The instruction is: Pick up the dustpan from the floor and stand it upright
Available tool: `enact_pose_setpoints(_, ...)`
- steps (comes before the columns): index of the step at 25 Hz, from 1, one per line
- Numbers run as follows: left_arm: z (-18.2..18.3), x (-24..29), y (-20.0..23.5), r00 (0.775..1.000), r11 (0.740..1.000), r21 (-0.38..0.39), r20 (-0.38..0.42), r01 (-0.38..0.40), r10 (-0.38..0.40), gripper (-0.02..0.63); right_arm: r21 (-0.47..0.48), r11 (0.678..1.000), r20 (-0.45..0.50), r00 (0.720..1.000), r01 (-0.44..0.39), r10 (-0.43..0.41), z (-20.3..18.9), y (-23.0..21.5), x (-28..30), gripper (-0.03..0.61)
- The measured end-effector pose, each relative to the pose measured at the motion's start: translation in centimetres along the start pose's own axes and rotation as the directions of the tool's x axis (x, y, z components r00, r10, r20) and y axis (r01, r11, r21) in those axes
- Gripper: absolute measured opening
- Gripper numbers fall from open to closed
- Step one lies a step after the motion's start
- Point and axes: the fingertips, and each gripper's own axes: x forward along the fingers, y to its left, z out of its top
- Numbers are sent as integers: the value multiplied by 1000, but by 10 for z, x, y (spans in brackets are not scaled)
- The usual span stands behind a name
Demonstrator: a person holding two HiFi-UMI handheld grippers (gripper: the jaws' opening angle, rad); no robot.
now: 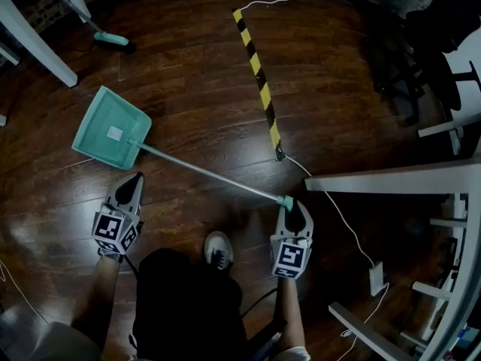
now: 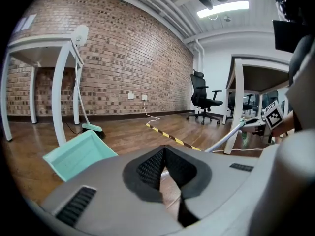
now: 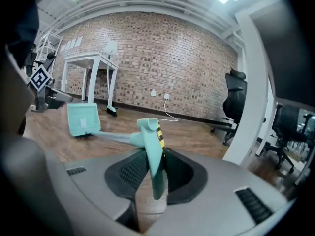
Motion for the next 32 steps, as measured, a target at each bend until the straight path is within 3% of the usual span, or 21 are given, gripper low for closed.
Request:
enact_pose_setpoints(8, 85, -78, 24, 993, 988, -104, -56, -110, 105, -8, -147, 988, -59, 997, -54, 46, 141, -4, -7, 87)
enact_pose_setpoints(19, 265, -162, 17, 979, 956, -211, -66, -204, 194, -8, -291, 944, -165, 980, -153, 108, 287, 24, -16, 117)
enact_pose_setpoints(26, 325, -209, 15, 963, 936, -232, -111, -266, 246, -8, -393, 879, -252, 951, -269, 178, 339, 55, -15, 118)
enact_pose_setpoints(32, 356, -250, 6, 952, 917, -261, -128, -301, 277, -8, -363, 858, -383, 898, -363, 218, 352, 66, -31, 140)
